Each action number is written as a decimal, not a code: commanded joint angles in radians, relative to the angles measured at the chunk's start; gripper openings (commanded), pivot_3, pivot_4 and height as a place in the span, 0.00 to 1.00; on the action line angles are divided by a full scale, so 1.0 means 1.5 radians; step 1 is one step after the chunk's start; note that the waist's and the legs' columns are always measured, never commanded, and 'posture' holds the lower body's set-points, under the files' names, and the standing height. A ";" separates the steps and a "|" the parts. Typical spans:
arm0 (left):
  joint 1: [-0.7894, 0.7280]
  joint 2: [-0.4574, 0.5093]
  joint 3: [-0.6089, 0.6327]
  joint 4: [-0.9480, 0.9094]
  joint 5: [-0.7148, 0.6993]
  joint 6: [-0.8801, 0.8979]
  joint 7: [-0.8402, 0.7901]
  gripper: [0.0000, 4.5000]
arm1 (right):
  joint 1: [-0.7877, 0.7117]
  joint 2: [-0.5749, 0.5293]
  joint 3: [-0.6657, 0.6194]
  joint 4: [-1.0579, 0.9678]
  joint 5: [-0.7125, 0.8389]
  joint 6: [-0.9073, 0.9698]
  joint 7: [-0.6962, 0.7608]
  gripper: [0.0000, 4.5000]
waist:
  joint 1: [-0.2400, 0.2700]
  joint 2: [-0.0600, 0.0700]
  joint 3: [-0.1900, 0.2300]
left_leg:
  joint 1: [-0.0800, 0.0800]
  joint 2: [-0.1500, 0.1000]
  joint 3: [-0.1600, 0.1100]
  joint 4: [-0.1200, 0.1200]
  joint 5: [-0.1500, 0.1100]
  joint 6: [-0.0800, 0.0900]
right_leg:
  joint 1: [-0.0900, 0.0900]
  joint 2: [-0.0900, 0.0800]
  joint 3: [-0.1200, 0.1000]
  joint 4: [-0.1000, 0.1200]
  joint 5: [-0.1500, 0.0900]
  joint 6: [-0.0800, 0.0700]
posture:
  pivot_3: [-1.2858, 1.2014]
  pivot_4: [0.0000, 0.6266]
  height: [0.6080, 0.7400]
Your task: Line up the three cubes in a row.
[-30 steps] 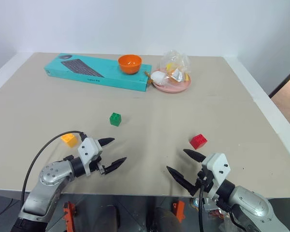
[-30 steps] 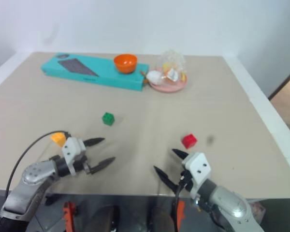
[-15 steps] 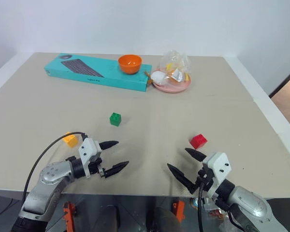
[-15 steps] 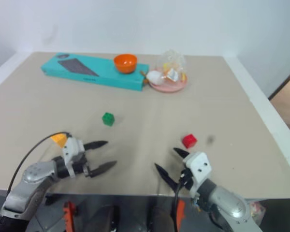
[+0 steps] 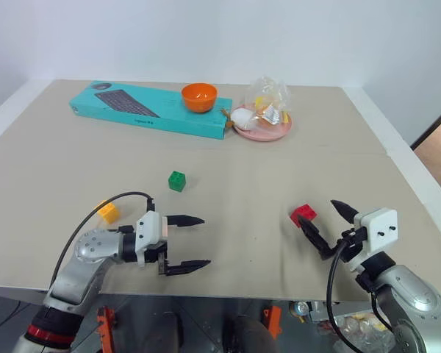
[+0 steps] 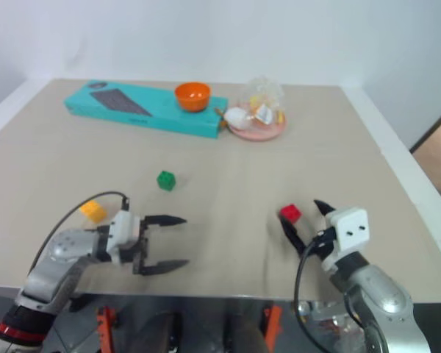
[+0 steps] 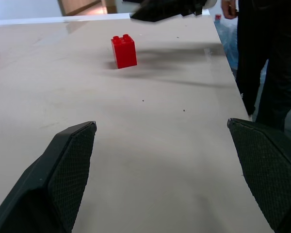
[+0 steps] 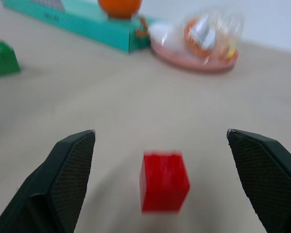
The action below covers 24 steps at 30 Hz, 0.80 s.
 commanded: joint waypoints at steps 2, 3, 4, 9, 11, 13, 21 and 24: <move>-0.018 -0.003 -0.010 0.006 0.002 -0.014 -0.017 0.99 | -0.035 -0.018 -0.001 0.073 -0.001 -0.044 0.044 1.00 | -0.002 0.000 0.000 | 0.000 0.000 0.000 0.000 0.000 0.000 | 0.000 0.002 0.002 0.000 0.000 0.000 | 0.52 0.24 1.00; -0.019 -0.003 -0.011 0.008 0.003 -0.017 -0.018 0.99 | -0.046 -0.022 0.001 0.091 -0.003 -0.049 0.051 1.00 | -0.002 0.000 0.000 | 0.000 0.001 0.001 0.000 0.000 0.000 | 0.000 0.002 0.002 0.000 0.000 0.000 | 0.52 0.24 1.00; -0.018 -0.003 -0.011 0.009 0.004 -0.018 -0.018 0.99 | -0.056 -0.025 0.003 0.105 -0.004 -0.053 0.056 1.00 | -0.002 0.000 0.000 | 0.000 0.001 0.001 0.000 0.000 0.000 | 0.000 0.002 0.002 0.000 0.000 0.000 | 0.52 0.24 1.00; -0.014 -0.003 -0.010 0.007 0.006 -0.019 -0.012 0.99 | -0.109 -0.033 0.012 0.149 0.009 -0.044 0.083 1.00 | -0.001 0.000 0.000 | 0.000 0.002 0.003 0.000 0.000 0.000 | 0.000 0.003 0.002 0.000 0.000 0.000 | 0.52 0.24 1.00; -0.012 -0.003 -0.009 0.004 0.006 -0.019 -0.008 0.99 | -0.123 -0.034 0.020 0.158 0.008 -0.039 0.087 1.00 | -0.001 0.000 0.000 | 0.000 0.002 0.003 0.000 0.000 0.000 | 0.000 0.003 0.003 0.000 0.000 0.000 | 0.52 0.24 1.00; -0.009 -0.002 -0.008 0.000 0.006 -0.018 -0.005 0.99 | -0.134 -0.031 0.027 0.169 0.009 -0.027 0.088 1.00 | -0.001 0.000 0.000 | 0.000 0.002 0.004 0.000 0.000 0.000 | 0.000 0.003 0.003 0.000 0.000 0.000 | 0.52 0.24 1.00; 0.003 0.004 -0.004 -0.021 0.007 -0.014 0.012 1.00 | -0.152 -0.020 0.043 0.190 0.017 -0.001 0.085 0.75 | -0.001 0.000 0.000 | 0.000 0.002 0.005 0.000 0.000 0.000 | -0.001 0.003 0.004 0.000 0.001 0.000 | 0.52 0.24 1.00; 0.005 0.006 -0.004 -0.029 0.007 -0.010 0.017 1.00 | -0.155 -0.020 0.044 0.193 0.015 0.001 0.083 0.51 | 0.000 0.000 0.000 | 0.001 0.002 0.005 0.000 0.000 0.000 | -0.001 0.003 0.004 0.000 0.001 0.000 | 0.52 0.24 1.00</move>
